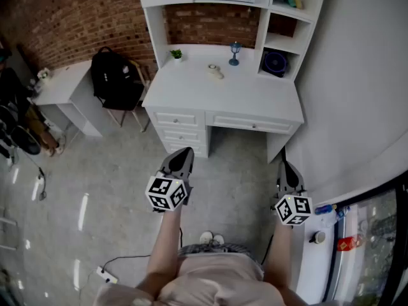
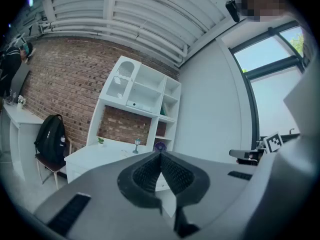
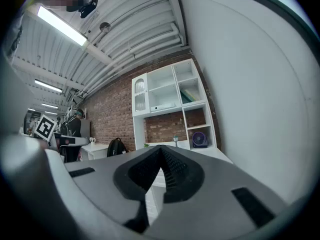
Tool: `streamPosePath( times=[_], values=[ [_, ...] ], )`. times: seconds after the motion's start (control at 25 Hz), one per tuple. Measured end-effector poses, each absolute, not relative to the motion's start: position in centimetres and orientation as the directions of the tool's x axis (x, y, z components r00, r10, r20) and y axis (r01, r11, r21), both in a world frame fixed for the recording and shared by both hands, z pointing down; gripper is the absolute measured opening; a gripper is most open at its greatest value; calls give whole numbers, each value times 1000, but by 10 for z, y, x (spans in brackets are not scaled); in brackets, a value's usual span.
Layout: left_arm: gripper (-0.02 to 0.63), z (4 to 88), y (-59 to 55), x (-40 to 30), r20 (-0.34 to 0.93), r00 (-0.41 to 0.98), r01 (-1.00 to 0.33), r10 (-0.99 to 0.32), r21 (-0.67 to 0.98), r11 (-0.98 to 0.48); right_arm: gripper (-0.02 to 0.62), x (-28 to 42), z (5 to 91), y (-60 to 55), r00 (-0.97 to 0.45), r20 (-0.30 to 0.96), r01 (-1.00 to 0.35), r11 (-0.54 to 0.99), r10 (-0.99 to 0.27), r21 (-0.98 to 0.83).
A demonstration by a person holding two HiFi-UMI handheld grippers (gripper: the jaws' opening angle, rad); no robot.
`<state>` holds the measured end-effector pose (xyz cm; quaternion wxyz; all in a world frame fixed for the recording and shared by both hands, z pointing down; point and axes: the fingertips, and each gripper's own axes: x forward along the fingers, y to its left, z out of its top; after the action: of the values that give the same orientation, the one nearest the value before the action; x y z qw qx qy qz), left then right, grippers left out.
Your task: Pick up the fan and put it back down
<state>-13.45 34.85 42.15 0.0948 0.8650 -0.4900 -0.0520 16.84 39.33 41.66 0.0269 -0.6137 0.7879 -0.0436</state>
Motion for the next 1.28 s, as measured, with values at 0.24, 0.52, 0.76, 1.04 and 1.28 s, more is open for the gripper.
streamPosePath(
  times=[0.24, 0.52, 0.76, 1.04, 1.28],
  values=[
    [28, 427, 345, -131, 8, 507, -841, -862, 224, -493, 14, 171, 417, 391, -251, 8, -963, 249, -968, -100],
    [28, 429, 341, -127, 14, 511, -835, -859, 243, -493, 14, 168, 410, 387, -264, -7, -958, 263, -964, -118],
    [28, 434, 340, -125, 12, 521, -827, -854, 254, -501, 15, 166, 414, 388, -265, 5, -958, 263, -964, -118],
    [32, 435, 340, -124, -4, 566, -792, -824, 275, -545, 15, 173, 417, 389, -252, 13, -960, 248, -968, -131],
    [317, 424, 340, -129, -56, 581, -768, -812, 290, -570, 15, 166, 416, 391, -250, 16, -961, 246, -968, -129]
  ],
)
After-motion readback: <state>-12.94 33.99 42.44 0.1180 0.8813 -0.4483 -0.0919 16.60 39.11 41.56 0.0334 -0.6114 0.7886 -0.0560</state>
